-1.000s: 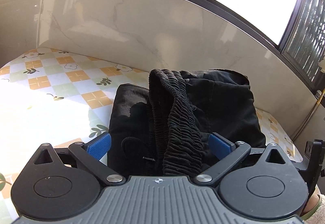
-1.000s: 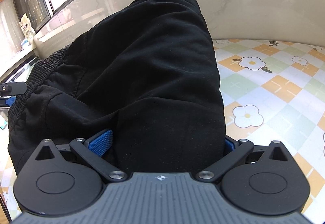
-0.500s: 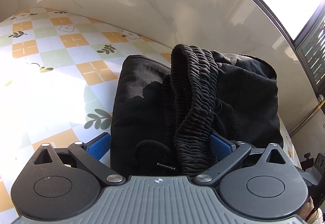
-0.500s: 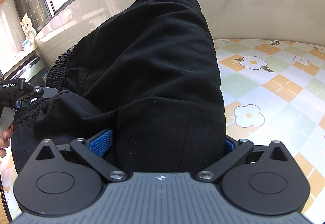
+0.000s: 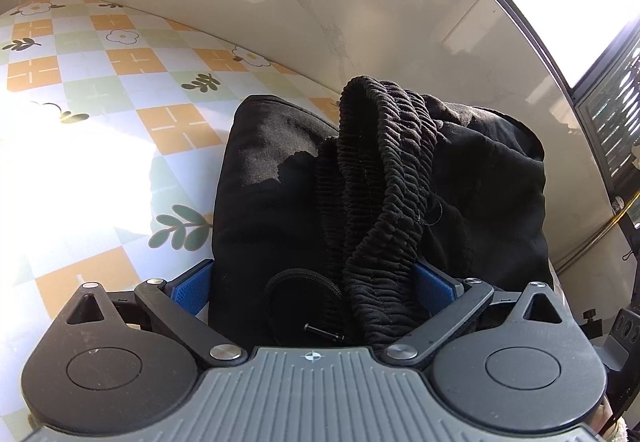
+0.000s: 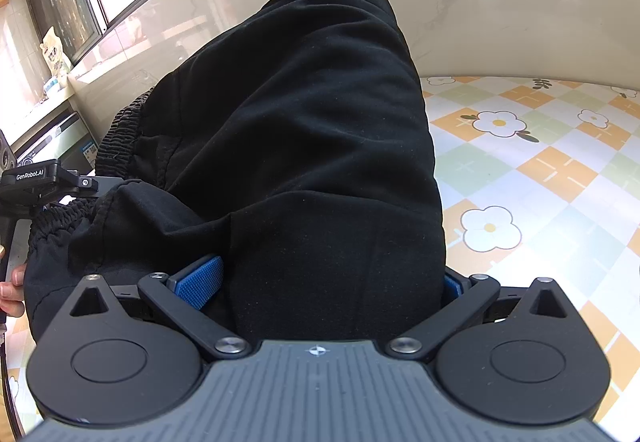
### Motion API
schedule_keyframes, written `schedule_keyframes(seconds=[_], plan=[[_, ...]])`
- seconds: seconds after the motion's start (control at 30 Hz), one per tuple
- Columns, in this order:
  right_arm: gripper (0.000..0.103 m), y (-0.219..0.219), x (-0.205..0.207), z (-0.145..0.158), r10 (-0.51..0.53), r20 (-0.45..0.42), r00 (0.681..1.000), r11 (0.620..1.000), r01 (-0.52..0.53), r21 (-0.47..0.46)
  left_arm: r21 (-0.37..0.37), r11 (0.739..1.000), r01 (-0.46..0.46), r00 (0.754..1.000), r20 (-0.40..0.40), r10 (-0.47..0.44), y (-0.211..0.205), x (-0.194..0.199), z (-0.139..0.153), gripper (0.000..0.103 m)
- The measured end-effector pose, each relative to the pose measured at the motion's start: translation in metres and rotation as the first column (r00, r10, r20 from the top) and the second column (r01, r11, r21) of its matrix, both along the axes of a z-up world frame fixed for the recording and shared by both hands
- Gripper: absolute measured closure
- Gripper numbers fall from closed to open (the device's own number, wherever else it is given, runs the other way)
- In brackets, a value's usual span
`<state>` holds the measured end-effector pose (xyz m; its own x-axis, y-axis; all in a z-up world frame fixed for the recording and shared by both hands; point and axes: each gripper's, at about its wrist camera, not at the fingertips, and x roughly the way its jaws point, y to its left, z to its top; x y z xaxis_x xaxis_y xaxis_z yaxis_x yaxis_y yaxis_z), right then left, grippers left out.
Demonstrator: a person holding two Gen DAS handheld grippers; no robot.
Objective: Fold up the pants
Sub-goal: 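Grip the bundle with both tools, left at the cuff, right underneath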
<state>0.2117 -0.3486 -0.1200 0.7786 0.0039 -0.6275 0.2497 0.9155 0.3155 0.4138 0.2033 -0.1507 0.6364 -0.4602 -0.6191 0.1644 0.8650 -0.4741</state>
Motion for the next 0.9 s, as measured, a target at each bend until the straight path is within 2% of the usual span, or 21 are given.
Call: schedule_keyframes(seconds=[0.07, 0.13, 0.17, 0.2, 0.3, 0.47, 0.63, 0.73, 0.8, 0.9], plan=[[0.001, 0.001, -0.001, 0.001, 0.004, 0.004, 1.000, 1.000, -0.004, 0.001, 0.030, 1.000, 0.009, 0.999, 0.035, -0.010, -0.007, -0.010, 0.005, 0.024], [0.005, 0.002, -0.003, 0.002, 0.015, 0.010, 1.000, 1.000, -0.015, 0.002, 0.042, 0.999, 0.016, 0.999, 0.051, -0.019, -0.012, -0.021, 0.013, 0.039], [0.008, 0.003, -0.004, 0.003, 0.021, 0.009, 1.000, 1.000, -0.021, -0.002, 0.053, 0.998, 0.018, 0.998, 0.060, -0.021, -0.014, -0.027, 0.016, 0.044], [0.010, 0.005, -0.005, 0.005, 0.034, 0.006, 0.999, 0.999, -0.034, -0.012, 0.062, 0.998, 0.013, 0.998, 0.066, -0.017, -0.016, -0.033, 0.018, 0.045], [0.016, 0.012, -0.010, 0.010, 0.070, -0.003, 0.998, 0.997, -0.070, -0.018, 0.074, 0.997, -0.017, 0.997, 0.076, 0.012, -0.017, -0.054, 0.018, 0.046], [0.016, 0.021, -0.022, 0.017, 0.176, -0.020, 0.984, 0.984, -0.176, 0.007, 0.033, 0.997, -0.068, 0.996, 0.067, 0.065, -0.003, -0.105, 0.017, 0.046], [0.010, 0.001, -0.015, 0.017, 0.202, 0.005, 0.979, 0.970, -0.200, 0.140, -0.066, 0.991, -0.116, 0.991, 0.065, 0.120, 0.017, -0.146, 0.008, 0.046], [0.004, -0.003, -0.004, 0.016, 0.214, -0.017, 0.977, 0.969, -0.210, 0.129, -0.079, 0.987, -0.141, 0.985, 0.083, 0.148, 0.016, -0.154, 0.003, 0.045], [0.003, -0.001, -0.002, 0.017, 0.219, -0.026, 0.975, 0.969, -0.215, 0.124, -0.072, 0.985, -0.157, 0.982, 0.092, 0.164, 0.013, -0.153, 0.002, 0.042], [0.003, -0.006, -0.001, 0.016, 0.213, -0.024, 0.977, 0.966, -0.207, 0.156, -0.068, 0.982, -0.176, 0.980, 0.085, 0.182, 0.007, -0.155, 0.001, 0.032]])
